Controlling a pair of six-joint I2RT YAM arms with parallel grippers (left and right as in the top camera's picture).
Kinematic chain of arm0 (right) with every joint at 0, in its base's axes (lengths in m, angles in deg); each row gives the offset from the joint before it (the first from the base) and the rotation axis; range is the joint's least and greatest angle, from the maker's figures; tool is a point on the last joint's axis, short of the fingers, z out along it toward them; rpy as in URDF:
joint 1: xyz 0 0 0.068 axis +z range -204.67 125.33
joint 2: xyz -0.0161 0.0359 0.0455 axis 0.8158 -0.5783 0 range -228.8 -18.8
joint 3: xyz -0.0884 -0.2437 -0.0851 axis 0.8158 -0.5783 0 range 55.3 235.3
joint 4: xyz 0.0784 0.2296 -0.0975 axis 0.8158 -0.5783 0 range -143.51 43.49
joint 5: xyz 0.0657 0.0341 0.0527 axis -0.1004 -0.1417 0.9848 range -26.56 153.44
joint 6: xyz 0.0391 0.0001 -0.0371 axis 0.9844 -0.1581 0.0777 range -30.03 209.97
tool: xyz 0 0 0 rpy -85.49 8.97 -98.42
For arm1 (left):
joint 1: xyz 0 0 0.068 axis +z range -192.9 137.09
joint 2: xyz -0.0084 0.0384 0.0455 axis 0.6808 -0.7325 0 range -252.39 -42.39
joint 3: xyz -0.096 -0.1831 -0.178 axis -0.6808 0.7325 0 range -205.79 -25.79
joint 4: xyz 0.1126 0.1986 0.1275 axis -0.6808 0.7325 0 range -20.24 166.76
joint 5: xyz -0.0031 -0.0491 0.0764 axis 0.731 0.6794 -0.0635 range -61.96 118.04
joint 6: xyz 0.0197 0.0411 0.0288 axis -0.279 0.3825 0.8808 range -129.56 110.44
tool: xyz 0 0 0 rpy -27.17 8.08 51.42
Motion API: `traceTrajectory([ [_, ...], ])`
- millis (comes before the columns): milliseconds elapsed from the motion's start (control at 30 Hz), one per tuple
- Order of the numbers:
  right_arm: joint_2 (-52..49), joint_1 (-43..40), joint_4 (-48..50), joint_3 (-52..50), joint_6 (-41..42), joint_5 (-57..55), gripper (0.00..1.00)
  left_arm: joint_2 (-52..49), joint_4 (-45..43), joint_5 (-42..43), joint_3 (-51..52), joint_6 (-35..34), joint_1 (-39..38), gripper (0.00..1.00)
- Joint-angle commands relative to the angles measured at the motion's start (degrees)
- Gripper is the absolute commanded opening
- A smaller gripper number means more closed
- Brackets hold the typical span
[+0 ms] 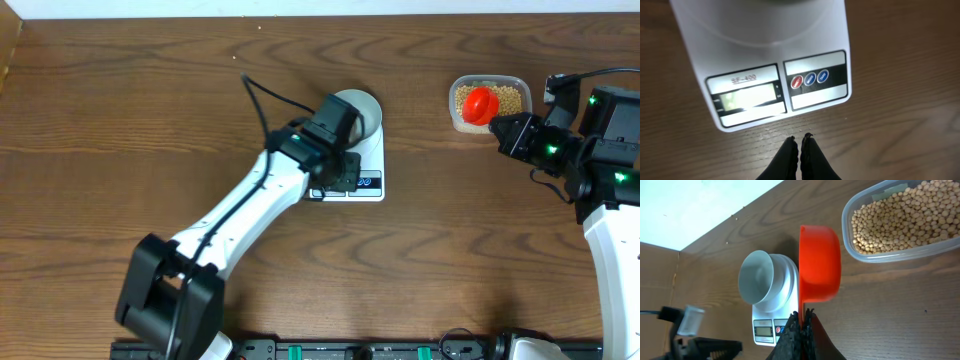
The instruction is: Scoop item into bowl and weigh 50g on scale
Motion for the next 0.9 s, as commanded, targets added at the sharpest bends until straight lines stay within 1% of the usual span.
traceTrajectory([
  [0,0.15,-0.79,-0.02,0.79,-1.40,-1.31,0.01,-2.56,-0.92,-3.34,0.39,-0.15,-1.38,0.08],
  [267,0.15,-0.79,-0.02,0.79,-1.60,-1.51,0.01,-6.71,-7.28,-3.30,0.39,-1.03,-1.57,0.08],
  [633,0.15,-0.79,-0.02,0.79,-1.79,-1.70,0.01,-10.86,-8.81,-3.28,0.39,-6.91,-1.60,0.08],
  [867,0.15,-0.79,-0.26,0.79,-2.21,-1.70,0.01,-12.04,-9.77,-3.32,0.42,-7.04,-2.75,0.08],
])
